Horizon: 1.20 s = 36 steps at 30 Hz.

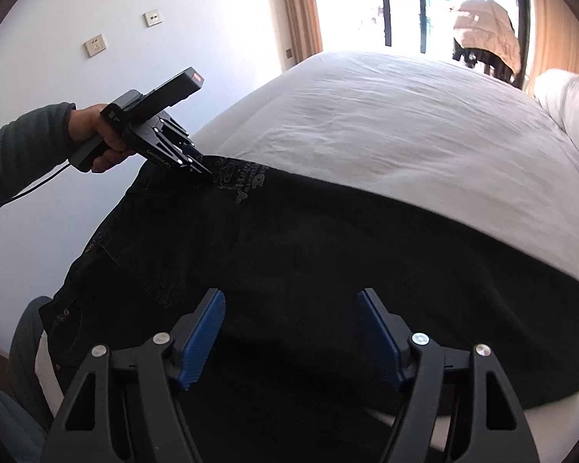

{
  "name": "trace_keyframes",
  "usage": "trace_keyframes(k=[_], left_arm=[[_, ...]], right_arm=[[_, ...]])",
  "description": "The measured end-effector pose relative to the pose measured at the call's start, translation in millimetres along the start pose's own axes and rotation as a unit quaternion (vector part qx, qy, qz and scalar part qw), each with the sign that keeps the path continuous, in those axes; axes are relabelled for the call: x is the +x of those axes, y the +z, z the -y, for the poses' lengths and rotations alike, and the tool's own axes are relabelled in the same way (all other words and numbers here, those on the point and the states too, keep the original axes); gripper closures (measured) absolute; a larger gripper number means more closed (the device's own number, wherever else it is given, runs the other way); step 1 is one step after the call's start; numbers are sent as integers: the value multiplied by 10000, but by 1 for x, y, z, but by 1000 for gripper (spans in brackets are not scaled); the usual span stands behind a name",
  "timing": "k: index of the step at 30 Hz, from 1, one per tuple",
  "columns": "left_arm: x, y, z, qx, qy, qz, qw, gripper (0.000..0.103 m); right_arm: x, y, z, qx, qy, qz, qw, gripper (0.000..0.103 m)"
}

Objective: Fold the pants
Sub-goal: 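Grasp the black jeans' edge with the left tool while the right tool grasps further along, then lift the held jeans edge with both tools and fold it over the other leg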

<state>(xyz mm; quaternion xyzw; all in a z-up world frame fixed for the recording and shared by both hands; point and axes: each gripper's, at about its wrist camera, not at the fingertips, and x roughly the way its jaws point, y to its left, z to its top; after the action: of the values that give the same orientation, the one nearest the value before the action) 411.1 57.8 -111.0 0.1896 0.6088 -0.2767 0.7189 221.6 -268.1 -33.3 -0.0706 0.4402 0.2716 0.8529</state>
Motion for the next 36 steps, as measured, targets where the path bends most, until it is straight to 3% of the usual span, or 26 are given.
trace_keyframes(k=[5,10,13,21,27,29,34,36], left_arm=[[-26,-20,12,33,469,490,9977,93],[-37,-39,41,449,1218,882,9876,95],[-42,-37,54,555,1411,1062,9827,95],[-53,-50,67,670,1476,1286,9784,95],[-49,-53,71,691,1478,1296,9781,95],[-49,-53,73,705,1476,1294,9780,95],[-46,-54,75,689,1482,1317,9777,95],[-46,-53,76,677,1495,1330,9774,95]], right_arm=[[28,41,13,-483,-19,-150,9987,37],[68,86,18,-1275,-196,-513,9903,57],[91,109,23,-1442,-92,-674,9872,57],[138,115,20,-1896,-119,-1360,9723,57],[154,114,21,-2031,-214,-1517,9671,57],[157,114,22,-2066,-176,-1583,9654,62],[161,113,21,-2197,-64,-1759,9596,90],[159,113,21,-2214,-71,-1746,9594,92]])
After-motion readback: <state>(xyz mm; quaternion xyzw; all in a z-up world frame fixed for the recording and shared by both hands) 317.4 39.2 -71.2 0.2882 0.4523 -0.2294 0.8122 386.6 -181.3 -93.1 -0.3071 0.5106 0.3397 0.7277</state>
